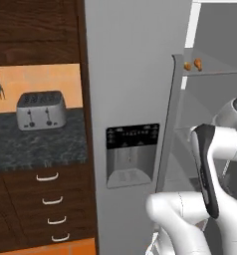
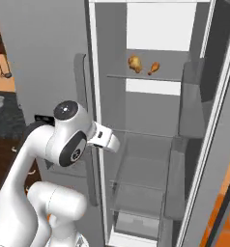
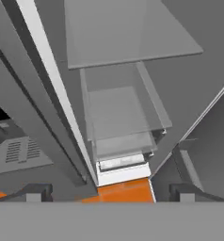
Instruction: Place one lemon and one chicken drumstick in each tupperware on the nearby counter, to pack two identical lunches.
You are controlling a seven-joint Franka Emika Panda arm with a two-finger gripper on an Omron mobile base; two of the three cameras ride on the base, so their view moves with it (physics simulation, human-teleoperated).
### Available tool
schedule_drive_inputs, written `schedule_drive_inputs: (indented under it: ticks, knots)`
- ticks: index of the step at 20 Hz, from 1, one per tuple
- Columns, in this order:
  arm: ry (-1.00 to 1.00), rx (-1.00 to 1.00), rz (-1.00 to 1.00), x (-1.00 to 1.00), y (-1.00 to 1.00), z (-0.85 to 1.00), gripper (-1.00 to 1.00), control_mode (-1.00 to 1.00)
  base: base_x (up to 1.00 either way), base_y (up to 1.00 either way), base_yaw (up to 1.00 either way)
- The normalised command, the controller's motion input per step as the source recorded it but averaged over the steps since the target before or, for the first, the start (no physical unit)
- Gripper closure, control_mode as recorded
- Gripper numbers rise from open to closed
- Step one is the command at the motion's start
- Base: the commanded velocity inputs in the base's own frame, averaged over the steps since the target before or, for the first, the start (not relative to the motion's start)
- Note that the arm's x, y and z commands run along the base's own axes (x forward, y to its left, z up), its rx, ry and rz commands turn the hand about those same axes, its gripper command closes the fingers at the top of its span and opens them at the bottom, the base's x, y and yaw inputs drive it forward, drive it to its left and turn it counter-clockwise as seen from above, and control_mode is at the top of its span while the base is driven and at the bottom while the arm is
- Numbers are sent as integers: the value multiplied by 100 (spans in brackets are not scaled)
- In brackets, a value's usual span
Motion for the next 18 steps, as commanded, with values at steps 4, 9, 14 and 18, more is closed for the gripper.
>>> schedule_drive_inputs:
  ticks: [4,9,14,18]
  knots:
    - [0,0,0,0,0,0,-100,100,68,-77,20]
    - [0,0,0,0,0,0,-100,100,43,-88,11]
    - [-4,0,1,0,0,16,-100,-100,14,-6,0]
    - [-32,0,13,-16,56,100,-100,-100,0,0,0]
